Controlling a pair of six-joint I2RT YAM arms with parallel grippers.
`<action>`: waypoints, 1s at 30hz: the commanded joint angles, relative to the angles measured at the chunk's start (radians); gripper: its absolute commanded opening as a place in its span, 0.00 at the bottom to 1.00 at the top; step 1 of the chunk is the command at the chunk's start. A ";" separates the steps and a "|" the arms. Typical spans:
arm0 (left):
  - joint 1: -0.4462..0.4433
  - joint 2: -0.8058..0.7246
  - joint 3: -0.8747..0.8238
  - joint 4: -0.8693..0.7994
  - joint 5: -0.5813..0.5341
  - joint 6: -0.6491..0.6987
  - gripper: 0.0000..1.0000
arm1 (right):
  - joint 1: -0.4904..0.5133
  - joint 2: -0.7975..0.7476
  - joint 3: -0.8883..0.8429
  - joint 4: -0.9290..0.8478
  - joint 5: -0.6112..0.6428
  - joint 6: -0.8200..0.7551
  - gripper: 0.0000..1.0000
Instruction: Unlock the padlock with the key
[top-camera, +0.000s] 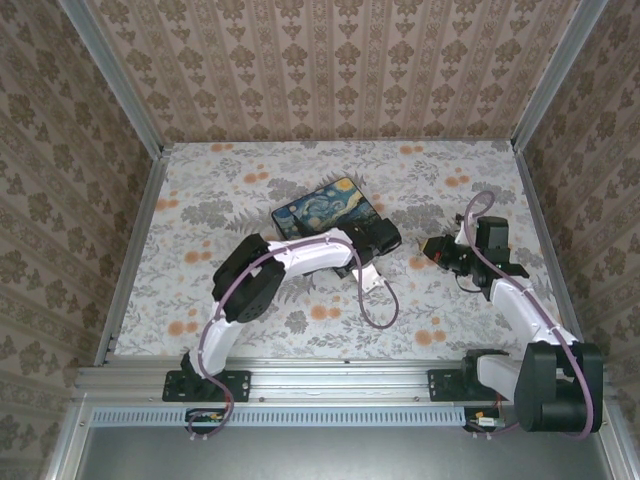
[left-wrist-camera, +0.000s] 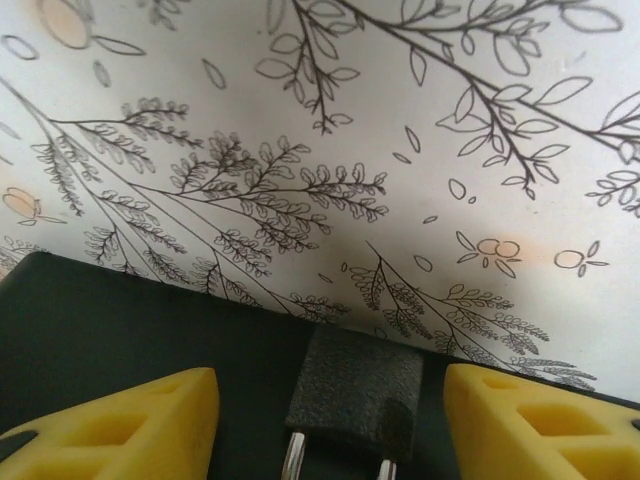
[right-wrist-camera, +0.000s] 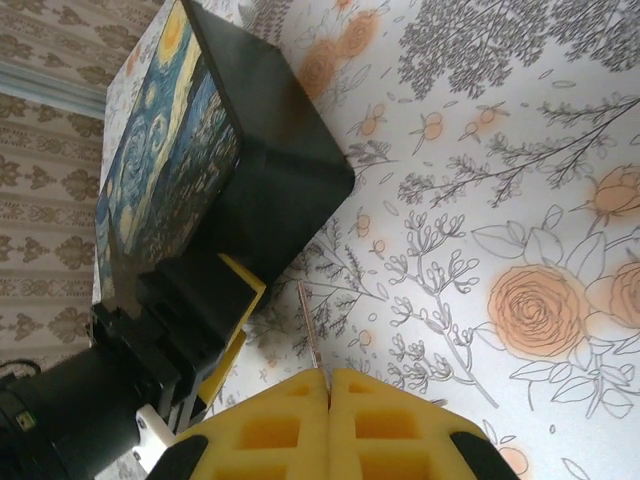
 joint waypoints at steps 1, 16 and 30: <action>-0.002 0.049 -0.005 0.068 -0.127 0.041 0.59 | -0.005 0.016 0.047 0.004 0.016 -0.008 0.00; 0.000 0.102 0.066 0.026 -0.172 -0.006 0.29 | -0.011 0.029 0.047 0.024 -0.024 -0.008 0.00; -0.029 -0.093 0.093 -0.086 0.015 -0.094 0.19 | 0.030 0.043 -0.001 0.034 -0.045 -0.011 0.00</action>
